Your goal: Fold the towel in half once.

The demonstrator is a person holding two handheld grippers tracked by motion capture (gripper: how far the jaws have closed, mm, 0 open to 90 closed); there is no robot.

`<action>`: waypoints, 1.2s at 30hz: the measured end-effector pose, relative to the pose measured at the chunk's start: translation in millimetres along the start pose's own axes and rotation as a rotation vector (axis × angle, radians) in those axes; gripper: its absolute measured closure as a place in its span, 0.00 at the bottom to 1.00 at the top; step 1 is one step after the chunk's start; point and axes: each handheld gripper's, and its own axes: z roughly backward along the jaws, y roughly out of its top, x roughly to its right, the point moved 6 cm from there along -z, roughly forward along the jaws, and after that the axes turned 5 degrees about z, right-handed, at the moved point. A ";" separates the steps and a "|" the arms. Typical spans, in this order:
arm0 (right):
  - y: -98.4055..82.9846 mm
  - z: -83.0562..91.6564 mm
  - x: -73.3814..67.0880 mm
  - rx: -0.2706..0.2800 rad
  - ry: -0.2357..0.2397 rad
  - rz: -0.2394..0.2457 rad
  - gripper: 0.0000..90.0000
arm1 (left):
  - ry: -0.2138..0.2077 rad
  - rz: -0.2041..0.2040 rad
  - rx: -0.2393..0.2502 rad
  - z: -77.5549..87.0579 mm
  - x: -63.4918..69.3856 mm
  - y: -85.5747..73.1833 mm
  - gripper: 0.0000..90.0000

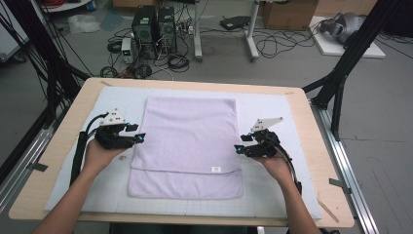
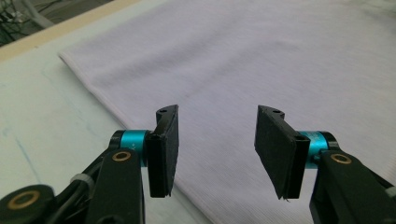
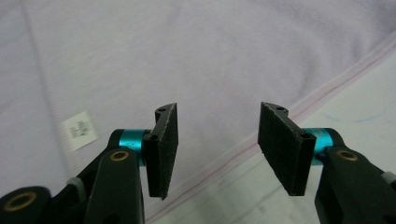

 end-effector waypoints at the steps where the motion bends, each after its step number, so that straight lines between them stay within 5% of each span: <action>1: -1.7 1.4 -3.9 -0.008 0.008 -0.003 0.52 | -0.004 0.003 -0.008 1.8 3.6 -5.9 0.55; 3: -3.7 5.2 -13.4 0.038 0.000 0.027 0.54 | -0.016 0.007 -0.003 5.5 9.8 -17.4 0.55; 6: -10.9 5.5 -26.1 0.049 0.012 0.037 0.57 | -0.030 0.021 -0.004 9.7 15.6 -32.8 0.56; 10: -23.4 -1.4 -38.6 0.045 0.020 0.048 0.60 | -0.043 -0.009 -0.044 10.3 22.2 -41.6 0.59; 25: -37.2 -9.2 -50.6 0.013 0.057 0.087 0.63 | -0.124 -0.067 -0.124 2.8 34.0 -60.3 0.70; 32: -38.4 -10.9 -52.2 0.000 0.069 0.104 0.83 | -0.129 -0.073 -0.124 1.1 35.0 -59.5 0.93; 36: -38.5 -10.1 -51.7 0.003 0.070 0.094 0.96 | -0.127 -0.065 -0.123 1.0 35.3 -58.6 0.97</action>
